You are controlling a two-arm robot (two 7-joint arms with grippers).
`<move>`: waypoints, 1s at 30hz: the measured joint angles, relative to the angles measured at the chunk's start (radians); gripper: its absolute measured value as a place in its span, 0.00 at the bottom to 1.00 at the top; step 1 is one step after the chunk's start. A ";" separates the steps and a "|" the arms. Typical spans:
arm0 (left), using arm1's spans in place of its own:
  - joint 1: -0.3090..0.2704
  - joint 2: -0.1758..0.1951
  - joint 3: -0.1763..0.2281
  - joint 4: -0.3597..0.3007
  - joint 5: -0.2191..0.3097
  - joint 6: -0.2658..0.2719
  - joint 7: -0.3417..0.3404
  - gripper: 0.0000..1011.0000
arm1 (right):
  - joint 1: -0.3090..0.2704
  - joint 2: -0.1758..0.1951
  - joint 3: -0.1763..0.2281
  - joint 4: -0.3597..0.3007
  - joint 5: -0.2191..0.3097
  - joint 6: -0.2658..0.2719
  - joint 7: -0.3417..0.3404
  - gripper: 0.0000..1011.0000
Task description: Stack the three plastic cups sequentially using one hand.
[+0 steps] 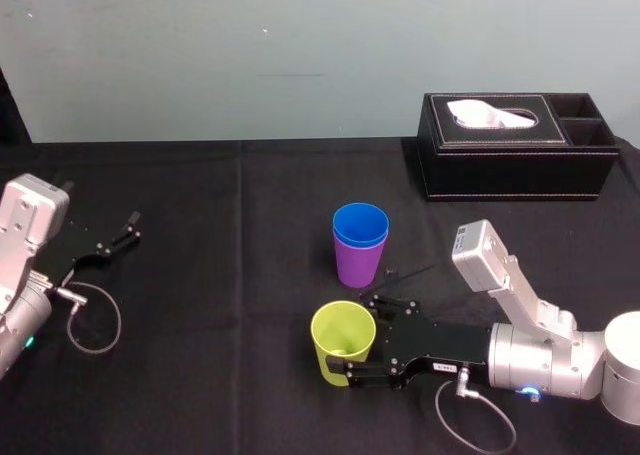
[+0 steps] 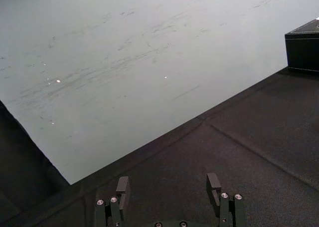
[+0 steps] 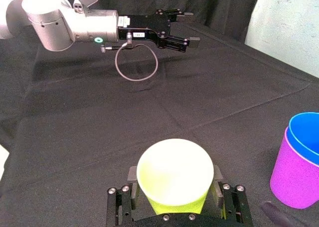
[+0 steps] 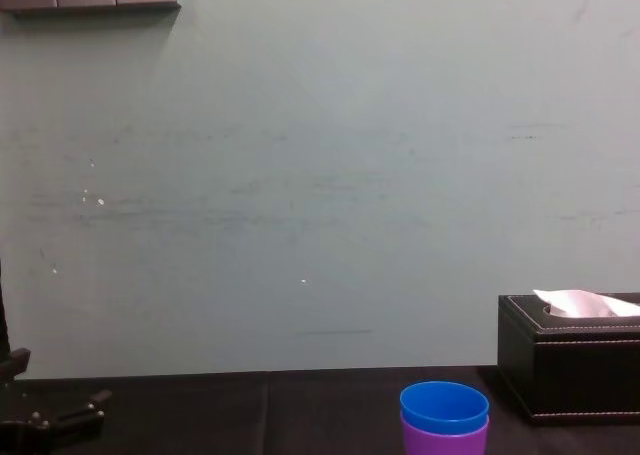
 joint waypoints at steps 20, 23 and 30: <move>0.000 0.000 0.000 0.000 0.000 0.000 0.000 1.00 | -0.003 0.002 0.003 -0.003 -0.001 -0.003 -0.002 0.74; 0.000 0.000 0.000 0.000 0.000 0.000 0.000 1.00 | -0.003 0.002 0.003 -0.003 -0.001 -0.003 -0.002 0.74; 0.000 0.000 0.000 0.000 0.000 0.000 0.000 1.00 | -0.003 0.002 0.003 -0.003 -0.001 -0.004 -0.003 0.74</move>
